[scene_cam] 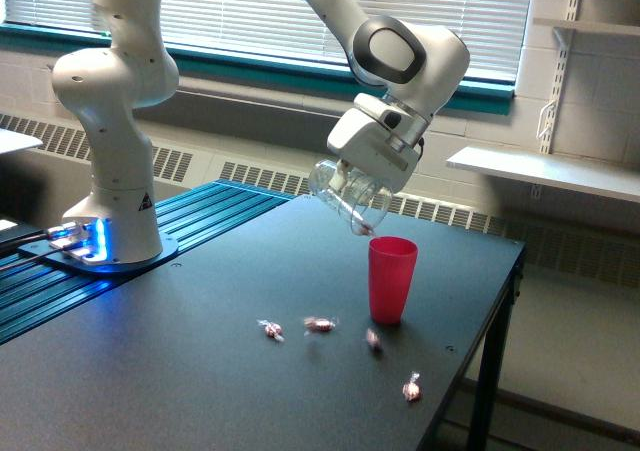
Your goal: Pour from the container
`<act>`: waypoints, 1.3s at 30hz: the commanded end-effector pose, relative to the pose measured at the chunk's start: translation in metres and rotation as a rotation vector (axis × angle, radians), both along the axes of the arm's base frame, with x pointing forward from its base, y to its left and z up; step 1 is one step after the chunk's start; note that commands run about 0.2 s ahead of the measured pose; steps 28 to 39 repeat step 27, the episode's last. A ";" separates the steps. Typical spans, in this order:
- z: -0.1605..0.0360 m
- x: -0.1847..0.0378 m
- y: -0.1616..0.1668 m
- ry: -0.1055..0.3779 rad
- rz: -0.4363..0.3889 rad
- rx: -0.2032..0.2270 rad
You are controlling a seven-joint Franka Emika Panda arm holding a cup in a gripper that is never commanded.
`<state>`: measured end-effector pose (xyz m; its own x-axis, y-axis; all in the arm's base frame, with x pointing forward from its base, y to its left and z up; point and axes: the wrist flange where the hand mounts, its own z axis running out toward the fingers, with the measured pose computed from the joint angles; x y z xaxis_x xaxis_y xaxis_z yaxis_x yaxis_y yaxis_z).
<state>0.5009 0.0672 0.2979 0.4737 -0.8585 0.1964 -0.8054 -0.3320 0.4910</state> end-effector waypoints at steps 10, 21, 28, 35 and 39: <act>-0.005 0.002 0.012 -0.050 0.043 -0.036; -0.005 0.002 0.011 -0.066 0.037 -0.032; -0.004 0.000 0.010 -0.065 0.010 -0.029; -0.004 0.000 0.010 -0.065 0.010 -0.029; -0.004 0.000 0.010 -0.065 0.010 -0.029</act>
